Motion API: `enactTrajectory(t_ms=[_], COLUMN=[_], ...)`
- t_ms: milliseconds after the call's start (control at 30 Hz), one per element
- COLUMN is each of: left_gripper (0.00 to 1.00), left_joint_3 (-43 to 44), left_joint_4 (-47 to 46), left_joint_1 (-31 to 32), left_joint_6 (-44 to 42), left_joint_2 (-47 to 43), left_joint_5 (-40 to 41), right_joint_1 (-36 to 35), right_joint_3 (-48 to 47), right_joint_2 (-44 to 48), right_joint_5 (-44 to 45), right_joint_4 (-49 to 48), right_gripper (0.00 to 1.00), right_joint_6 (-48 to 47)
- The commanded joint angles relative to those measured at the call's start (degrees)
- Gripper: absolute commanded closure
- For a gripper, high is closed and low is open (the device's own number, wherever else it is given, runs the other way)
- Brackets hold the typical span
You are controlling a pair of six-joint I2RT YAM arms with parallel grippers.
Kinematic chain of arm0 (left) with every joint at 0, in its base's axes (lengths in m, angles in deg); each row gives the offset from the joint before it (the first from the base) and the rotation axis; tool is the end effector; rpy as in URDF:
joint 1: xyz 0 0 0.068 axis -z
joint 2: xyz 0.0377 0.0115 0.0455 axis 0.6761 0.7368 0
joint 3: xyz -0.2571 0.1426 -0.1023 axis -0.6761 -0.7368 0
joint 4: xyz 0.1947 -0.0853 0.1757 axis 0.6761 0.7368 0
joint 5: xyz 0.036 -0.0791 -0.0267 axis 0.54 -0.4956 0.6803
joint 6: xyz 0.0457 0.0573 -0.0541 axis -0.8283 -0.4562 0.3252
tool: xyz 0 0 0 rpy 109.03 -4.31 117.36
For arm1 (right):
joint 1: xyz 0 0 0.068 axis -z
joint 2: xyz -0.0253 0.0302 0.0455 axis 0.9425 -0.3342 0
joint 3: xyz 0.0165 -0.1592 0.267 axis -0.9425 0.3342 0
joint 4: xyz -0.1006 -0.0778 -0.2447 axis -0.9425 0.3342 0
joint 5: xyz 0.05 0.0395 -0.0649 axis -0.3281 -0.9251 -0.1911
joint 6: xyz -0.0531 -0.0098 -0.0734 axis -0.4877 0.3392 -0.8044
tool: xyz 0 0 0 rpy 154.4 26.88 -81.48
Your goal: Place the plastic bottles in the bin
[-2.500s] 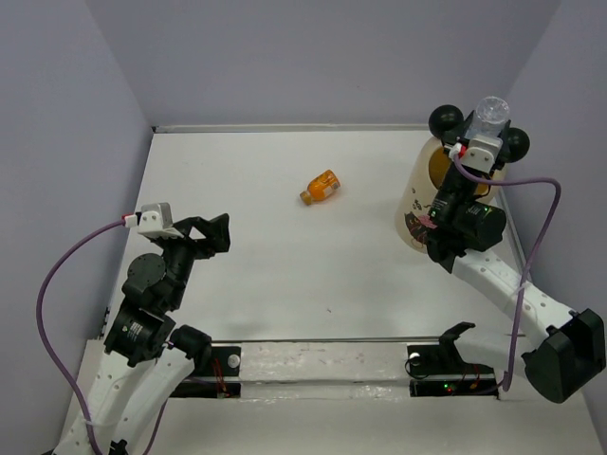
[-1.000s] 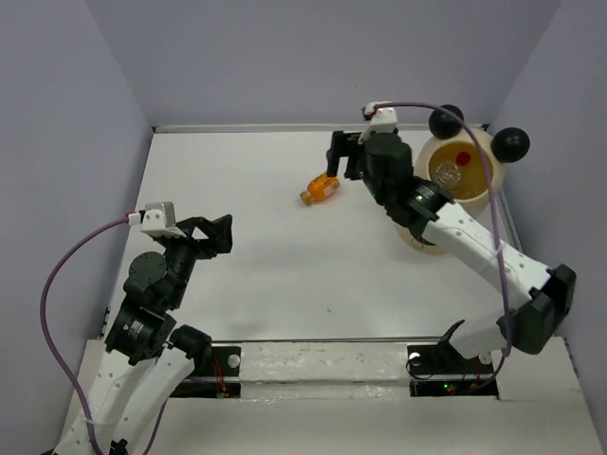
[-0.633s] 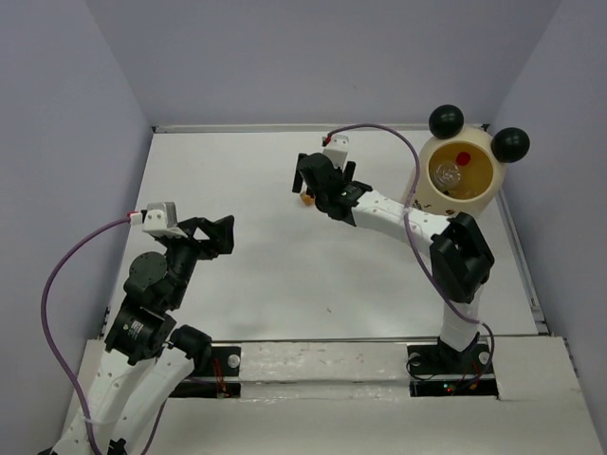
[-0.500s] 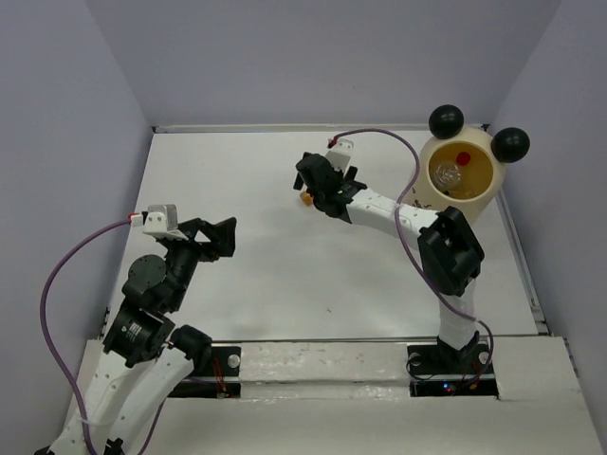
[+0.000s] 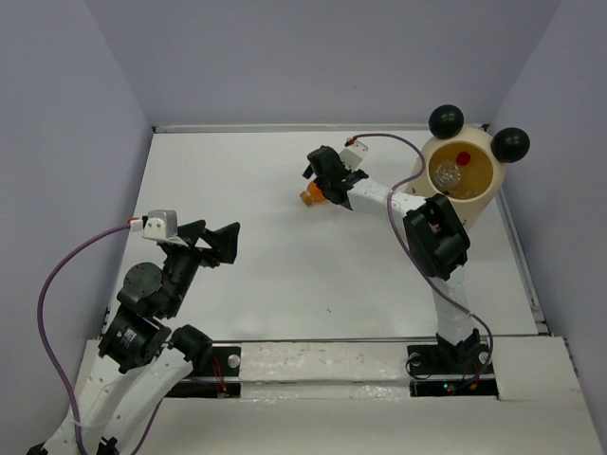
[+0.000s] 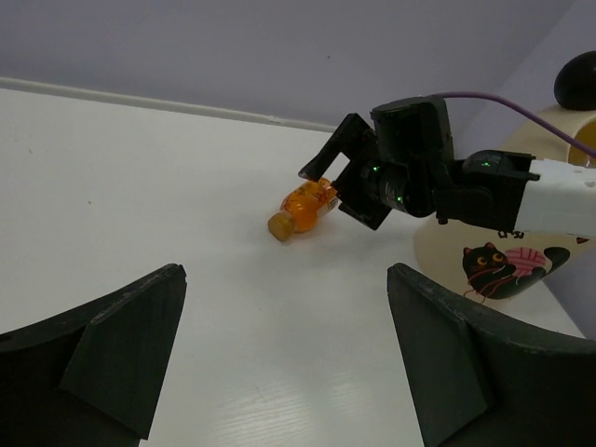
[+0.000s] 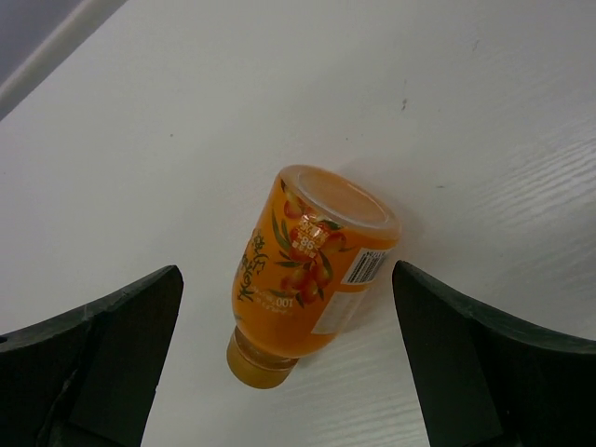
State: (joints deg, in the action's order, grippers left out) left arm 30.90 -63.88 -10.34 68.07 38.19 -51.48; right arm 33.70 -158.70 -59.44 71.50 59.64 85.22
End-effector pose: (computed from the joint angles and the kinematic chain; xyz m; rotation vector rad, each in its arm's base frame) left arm 0.0985 -0.0416 0.3838 0.0042 1.4336 -0.5678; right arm 0.4641 0.2863 0.2190 0.6428 2.0133 0.2237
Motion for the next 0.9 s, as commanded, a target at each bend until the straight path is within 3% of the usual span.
enactTrajectory(t_ms=[0,167,200,233,333,367,600,733,767,867], left_gripper=[0.01,0.01,0.01,0.01,0.01,0.01,0.01,0.01,0.01,0.01], left_joint_3=[1.76,1.76,1.84,1.76,1.76,1.76,1.67,1.67,1.67,1.67], left_joint_4=[-2.37,-2.19,-2.19,-2.19,-2.37,-2.37,-2.19,-2.45,-2.54,-2.63], left_joint_1=[0.93,1.02,1.02,1.02,1.02,1.02,1.02,0.93,0.93,0.84], left_joint_6=[-1.17,-1.26,-1.26,-1.17,-1.26,-1.17,-1.26,-1.26,-1.26,-1.26], left_joint_2=[-0.66,-0.75,-0.75,-0.66,-0.4,-0.31,0.39,1.27,1.36,1.45], left_joint_5=[0.03,0.38,0.47,0.47,0.3,0.3,0.82,0.3,0.12,-0.14], right_joint_1=[0.3,0.83,0.83,0.83,0.83,0.22,-4.96,-8.93,-8.93,-8.93], right_joint_3=[-4.48,-5.63,-5.54,-5.28,-3.88,-2.13,5.43,15.71,17.64,23.72], right_joint_2=[-3.61,-5.99,-5.99,-5.73,-3.98,-3.36,8.57,24.99,33.3,44.86], right_joint_5=[-3.66,-4.28,-4.28,-3.67,-2.52,-1.91,3.45,4.6,3.73,1.79], right_joint_4=[-0.61,-0.17,-0.17,-0.25,-4.28,-6.21,-18.43,-26.69,-27.41,-27.6], right_gripper=[0.0,0.04,0.09,0.25,0.39,0.51,0.53,0.53,0.54,0.55], right_joint_6=[2.35,2.52,2.61,2.61,0.51,-2.98,-21.19,-36.56,-41.29,-52.74])
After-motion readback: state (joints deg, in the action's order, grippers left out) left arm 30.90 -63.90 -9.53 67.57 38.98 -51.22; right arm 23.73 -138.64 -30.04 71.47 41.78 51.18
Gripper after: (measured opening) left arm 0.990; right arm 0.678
